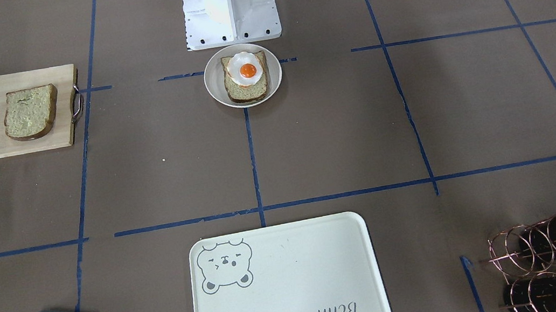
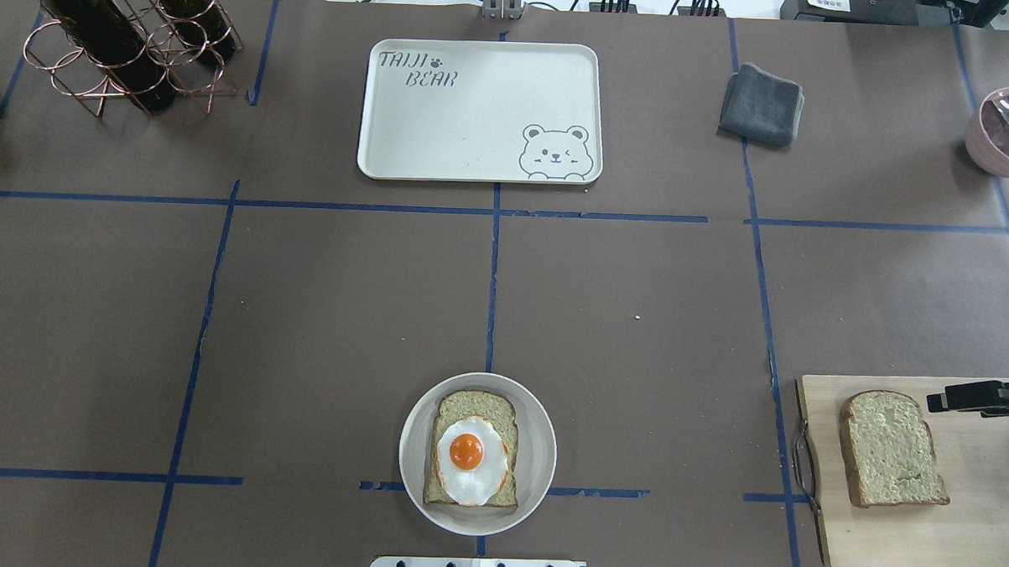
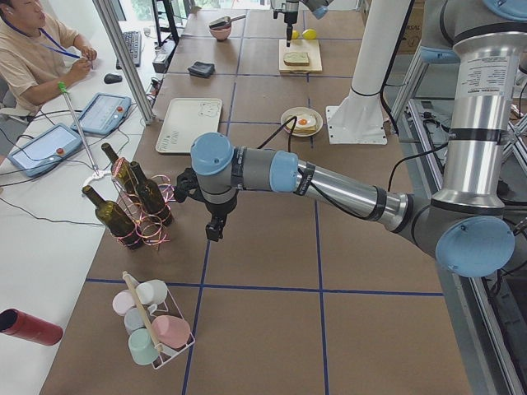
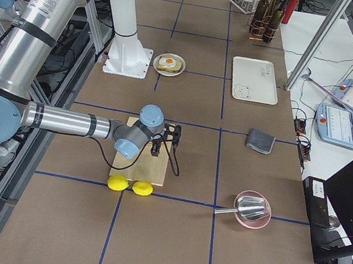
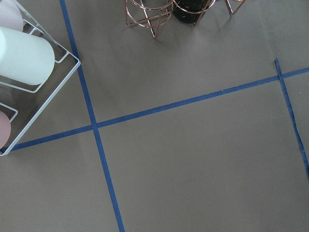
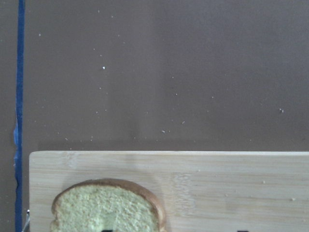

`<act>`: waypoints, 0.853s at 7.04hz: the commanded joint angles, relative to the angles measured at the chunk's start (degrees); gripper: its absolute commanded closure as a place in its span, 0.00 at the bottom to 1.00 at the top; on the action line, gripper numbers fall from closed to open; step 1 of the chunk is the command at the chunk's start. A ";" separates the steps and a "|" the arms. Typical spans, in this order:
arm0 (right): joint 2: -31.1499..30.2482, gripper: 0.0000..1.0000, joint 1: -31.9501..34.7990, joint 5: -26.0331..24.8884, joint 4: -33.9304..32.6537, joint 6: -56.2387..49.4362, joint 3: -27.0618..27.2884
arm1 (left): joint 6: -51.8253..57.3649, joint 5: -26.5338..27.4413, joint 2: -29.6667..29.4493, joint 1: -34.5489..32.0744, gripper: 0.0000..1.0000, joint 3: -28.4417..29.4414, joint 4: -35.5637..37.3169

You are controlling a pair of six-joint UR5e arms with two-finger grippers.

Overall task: Make sandwich and place on tray
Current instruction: 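Lower the right gripper onto the bread slice on the cutting board and grasp it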

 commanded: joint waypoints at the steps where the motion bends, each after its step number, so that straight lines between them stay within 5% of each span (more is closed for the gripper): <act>1: -0.34 0.15 -2.94 -0.28 0.89 1.09 -0.52 | 0.00 0.00 -0.07 0.00 0.00 0.06 0.06; 4: -0.17 0.23 -7.34 -1.42 0.89 4.52 -0.60 | 0.08 0.00 -0.07 0.00 0.00 -0.03 -0.03; 5: -0.25 0.32 -7.51 -1.42 0.89 4.52 -0.69 | 0.08 0.00 -0.07 0.00 0.00 -0.11 -0.03; 6: -0.25 0.56 -7.52 -1.42 0.89 4.52 -0.69 | 0.08 0.00 -0.07 0.00 0.00 -0.12 -0.03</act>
